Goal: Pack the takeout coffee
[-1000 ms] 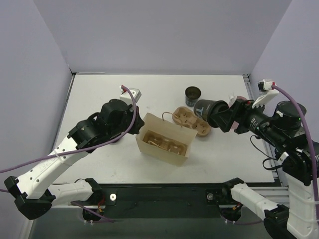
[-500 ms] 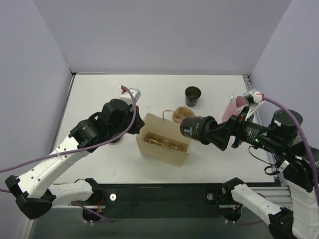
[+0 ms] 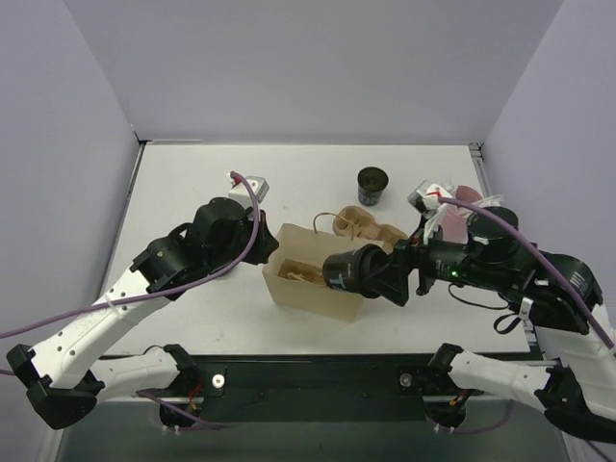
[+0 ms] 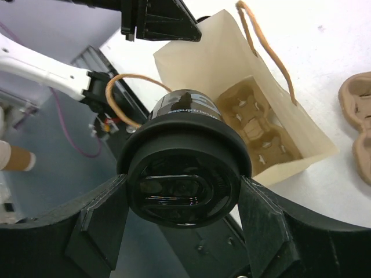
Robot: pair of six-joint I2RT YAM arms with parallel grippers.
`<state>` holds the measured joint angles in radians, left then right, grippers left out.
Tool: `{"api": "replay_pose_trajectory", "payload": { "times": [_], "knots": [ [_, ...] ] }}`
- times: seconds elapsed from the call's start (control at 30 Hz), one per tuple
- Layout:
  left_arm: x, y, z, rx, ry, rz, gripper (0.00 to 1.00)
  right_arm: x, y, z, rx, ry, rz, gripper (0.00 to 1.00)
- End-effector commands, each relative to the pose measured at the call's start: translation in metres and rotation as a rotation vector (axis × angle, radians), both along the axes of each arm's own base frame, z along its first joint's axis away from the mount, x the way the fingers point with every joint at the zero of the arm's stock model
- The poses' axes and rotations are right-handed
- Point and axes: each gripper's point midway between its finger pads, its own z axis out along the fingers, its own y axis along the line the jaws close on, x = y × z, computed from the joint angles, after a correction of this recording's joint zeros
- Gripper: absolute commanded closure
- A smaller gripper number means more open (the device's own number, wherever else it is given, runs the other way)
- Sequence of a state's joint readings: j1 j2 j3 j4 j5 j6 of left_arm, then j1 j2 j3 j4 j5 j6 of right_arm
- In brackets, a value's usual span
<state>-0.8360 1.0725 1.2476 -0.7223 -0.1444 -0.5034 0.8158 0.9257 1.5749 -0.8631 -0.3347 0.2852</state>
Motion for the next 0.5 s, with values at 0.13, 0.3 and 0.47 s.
{"api": "replay_pose_trajectory", "payload": {
  "times": [0.13,0.3,0.47],
  "knots": [
    [0.007,0.000,0.054,-0.123,-0.189,-0.022,1.00,0.047,0.026,0.008,-0.291,-0.309,-0.098,0.55],
    [0.004,0.003,0.073,-0.169,-0.287,-0.049,1.00,0.060,0.046,0.006,-0.383,-0.378,-0.060,0.55],
    [-0.008,0.012,0.060,-0.207,-0.284,-0.043,1.00,0.045,0.059,-0.039,-0.538,-0.421,0.032,0.56]
  ]
}}
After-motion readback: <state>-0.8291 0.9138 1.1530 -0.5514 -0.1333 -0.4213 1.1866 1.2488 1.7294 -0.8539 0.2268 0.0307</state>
